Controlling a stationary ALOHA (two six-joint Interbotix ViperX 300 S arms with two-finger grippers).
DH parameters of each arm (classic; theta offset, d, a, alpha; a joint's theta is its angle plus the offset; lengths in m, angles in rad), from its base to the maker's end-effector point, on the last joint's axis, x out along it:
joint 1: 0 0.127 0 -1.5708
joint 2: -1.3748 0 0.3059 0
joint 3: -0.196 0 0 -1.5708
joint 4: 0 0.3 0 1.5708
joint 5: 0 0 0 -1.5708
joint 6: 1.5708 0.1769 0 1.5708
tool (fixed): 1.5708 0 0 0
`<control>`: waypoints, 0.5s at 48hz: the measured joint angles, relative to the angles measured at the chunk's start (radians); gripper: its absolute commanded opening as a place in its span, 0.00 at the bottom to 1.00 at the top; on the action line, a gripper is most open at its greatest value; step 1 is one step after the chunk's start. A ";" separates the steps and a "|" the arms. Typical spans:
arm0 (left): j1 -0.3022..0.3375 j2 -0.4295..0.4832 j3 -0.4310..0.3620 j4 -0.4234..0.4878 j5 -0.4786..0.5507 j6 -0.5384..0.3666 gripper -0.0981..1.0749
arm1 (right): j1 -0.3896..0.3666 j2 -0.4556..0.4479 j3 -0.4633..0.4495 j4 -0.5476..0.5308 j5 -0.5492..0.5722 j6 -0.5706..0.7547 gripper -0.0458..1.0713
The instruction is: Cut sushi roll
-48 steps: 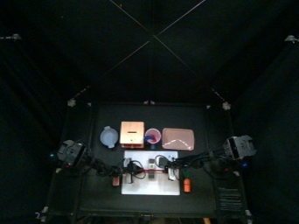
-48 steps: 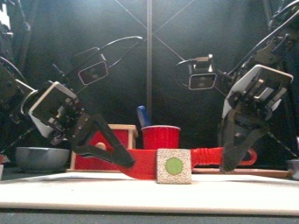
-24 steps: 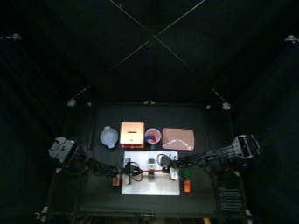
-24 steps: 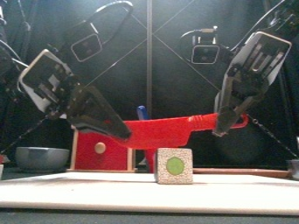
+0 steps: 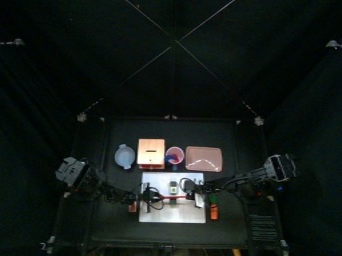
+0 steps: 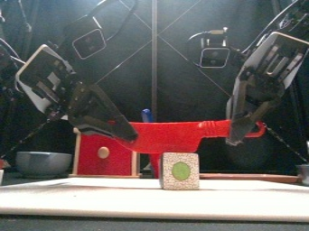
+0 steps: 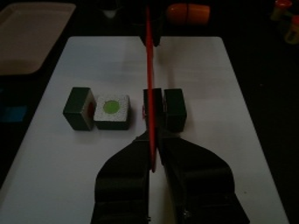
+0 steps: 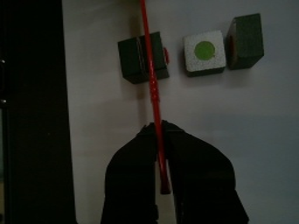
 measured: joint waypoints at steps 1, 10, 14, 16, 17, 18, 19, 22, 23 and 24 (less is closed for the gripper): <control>-0.003 0.005 -0.003 -0.005 0.000 -0.002 0.53 | 0.003 0.002 0.002 0.000 0.002 -0.002 0.29; -0.028 0.023 -0.021 -0.037 0.006 0.000 0.53 | 0.017 0.012 0.000 0.012 0.000 -0.002 0.29; -0.032 0.026 -0.023 -0.055 0.005 -0.002 0.53 | 0.020 0.012 0.000 0.018 0.000 0.000 0.29; -0.037 0.028 -0.023 -0.063 0.005 0.000 0.53 | 0.020 0.012 0.000 0.020 0.000 0.000 0.29; -0.037 0.028 -0.023 -0.066 0.003 0.000 0.53 | 0.021 0.012 0.000 0.020 0.000 0.000 0.29; -0.038 0.028 -0.025 -0.069 0.003 0.000 0.53 | 0.021 0.014 0.000 0.021 -0.002 0.000 0.29; -0.038 0.031 -0.025 -0.074 0.002 0.000 0.53 | 0.021 0.015 0.000 0.021 -0.002 0.000 0.29; -0.041 0.037 -0.025 -0.083 0.002 0.000 0.53 | 0.023 0.020 0.000 0.023 -0.003 0.000 0.29; -0.044 0.040 -0.026 -0.086 0.002 0.000 0.53 | 0.023 0.021 0.000 0.023 -0.005 0.000 0.29; -0.046 0.044 -0.026 -0.089 0.002 0.000 0.53 | 0.023 0.025 0.000 0.025 -0.005 0.000 0.29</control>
